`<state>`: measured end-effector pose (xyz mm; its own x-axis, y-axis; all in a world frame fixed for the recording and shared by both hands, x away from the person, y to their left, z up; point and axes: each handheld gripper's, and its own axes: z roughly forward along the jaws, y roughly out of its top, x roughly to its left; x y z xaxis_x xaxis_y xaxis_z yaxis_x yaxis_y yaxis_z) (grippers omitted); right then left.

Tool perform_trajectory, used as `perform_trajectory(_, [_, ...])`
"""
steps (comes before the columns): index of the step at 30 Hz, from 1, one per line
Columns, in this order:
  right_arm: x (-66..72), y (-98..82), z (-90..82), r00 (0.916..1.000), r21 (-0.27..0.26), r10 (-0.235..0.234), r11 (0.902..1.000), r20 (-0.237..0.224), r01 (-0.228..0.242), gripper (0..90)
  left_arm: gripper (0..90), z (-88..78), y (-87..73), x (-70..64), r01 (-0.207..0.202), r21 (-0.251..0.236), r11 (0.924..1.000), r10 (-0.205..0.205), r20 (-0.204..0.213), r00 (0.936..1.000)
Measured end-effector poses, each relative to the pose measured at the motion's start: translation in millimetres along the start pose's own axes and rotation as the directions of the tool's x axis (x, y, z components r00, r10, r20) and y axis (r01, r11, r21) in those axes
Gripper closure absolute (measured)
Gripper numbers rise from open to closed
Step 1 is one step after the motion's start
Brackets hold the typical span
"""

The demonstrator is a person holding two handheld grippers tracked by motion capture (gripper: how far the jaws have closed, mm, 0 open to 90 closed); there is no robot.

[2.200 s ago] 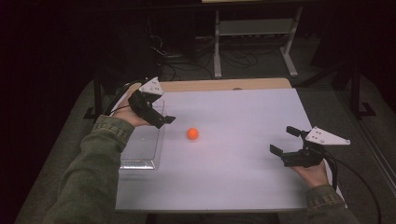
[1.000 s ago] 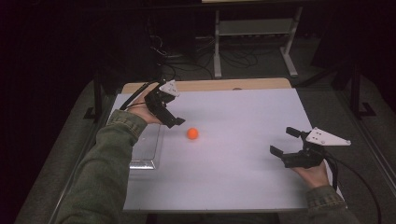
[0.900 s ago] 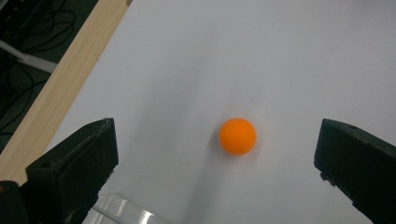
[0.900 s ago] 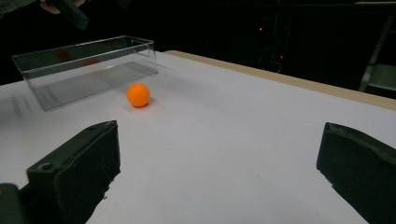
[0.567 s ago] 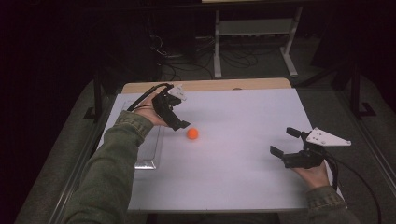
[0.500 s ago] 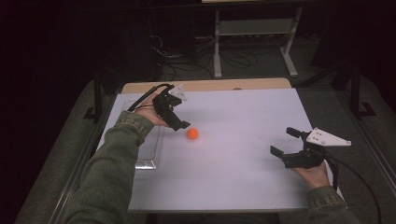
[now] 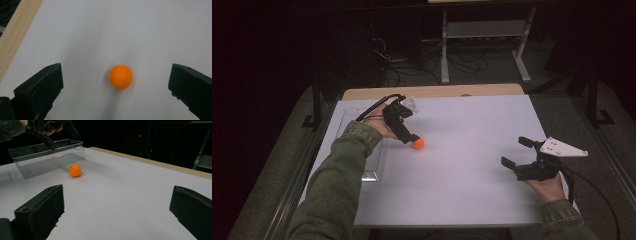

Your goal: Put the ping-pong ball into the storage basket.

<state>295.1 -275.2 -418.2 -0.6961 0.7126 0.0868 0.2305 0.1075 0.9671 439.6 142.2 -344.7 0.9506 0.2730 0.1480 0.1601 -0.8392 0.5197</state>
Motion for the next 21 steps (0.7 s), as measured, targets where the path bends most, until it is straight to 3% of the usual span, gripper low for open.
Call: perform_trajectory(21, [0.4,-0.1,-0.5,1.0000,0.001,0.002,1.0000,-0.004,-0.002,0.0,0.0,23.6,-1.6,-0.4,-0.013,0.052,0.9986,0.012,0.033,0.9994])
